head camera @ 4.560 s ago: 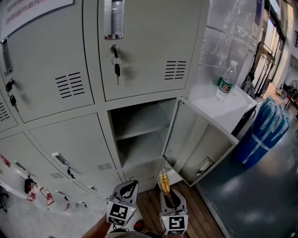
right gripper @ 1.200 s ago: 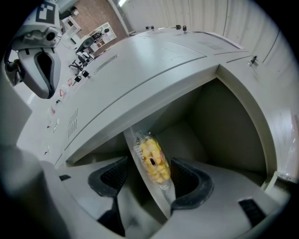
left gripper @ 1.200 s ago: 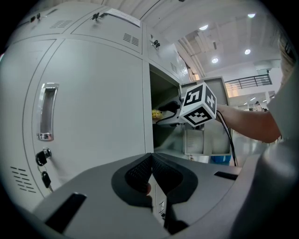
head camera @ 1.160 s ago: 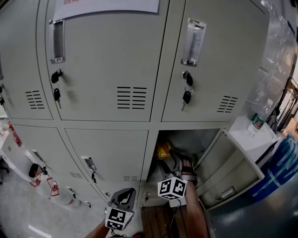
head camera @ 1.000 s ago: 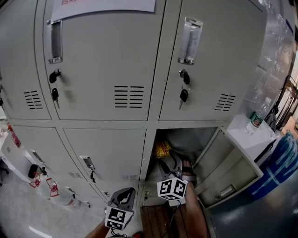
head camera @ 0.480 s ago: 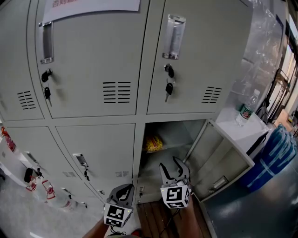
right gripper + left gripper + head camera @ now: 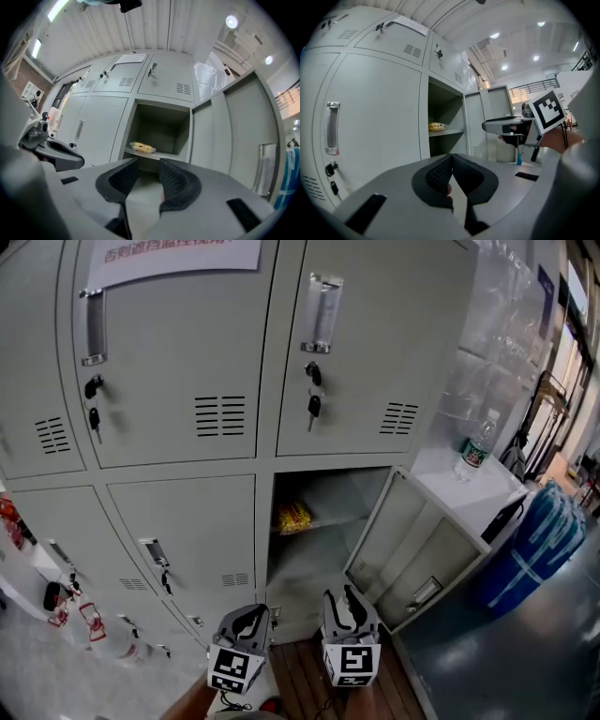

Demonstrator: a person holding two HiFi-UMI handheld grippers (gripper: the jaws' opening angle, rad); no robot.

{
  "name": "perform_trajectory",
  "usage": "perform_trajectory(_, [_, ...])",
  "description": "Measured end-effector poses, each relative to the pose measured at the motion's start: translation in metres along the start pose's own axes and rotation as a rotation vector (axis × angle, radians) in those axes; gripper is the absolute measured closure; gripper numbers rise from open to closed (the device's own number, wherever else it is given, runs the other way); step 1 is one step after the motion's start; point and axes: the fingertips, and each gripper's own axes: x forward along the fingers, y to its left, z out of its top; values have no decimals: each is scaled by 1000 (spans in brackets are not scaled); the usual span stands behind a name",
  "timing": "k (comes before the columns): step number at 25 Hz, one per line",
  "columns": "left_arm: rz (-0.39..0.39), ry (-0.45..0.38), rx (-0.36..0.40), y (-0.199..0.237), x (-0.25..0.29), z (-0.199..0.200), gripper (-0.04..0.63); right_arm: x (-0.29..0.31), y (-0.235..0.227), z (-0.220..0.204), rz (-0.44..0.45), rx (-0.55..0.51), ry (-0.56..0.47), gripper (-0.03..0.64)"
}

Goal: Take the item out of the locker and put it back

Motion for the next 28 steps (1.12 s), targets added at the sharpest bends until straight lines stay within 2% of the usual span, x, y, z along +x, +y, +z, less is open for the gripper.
perform_trajectory(10, [-6,-3,11,-29,-31,4,574,-69,23,-25,-7,118,12,571])
perform_trajectory(28, [40,25,-15,-92,-127,-21,574,-193,67,-57,42,142,80,594])
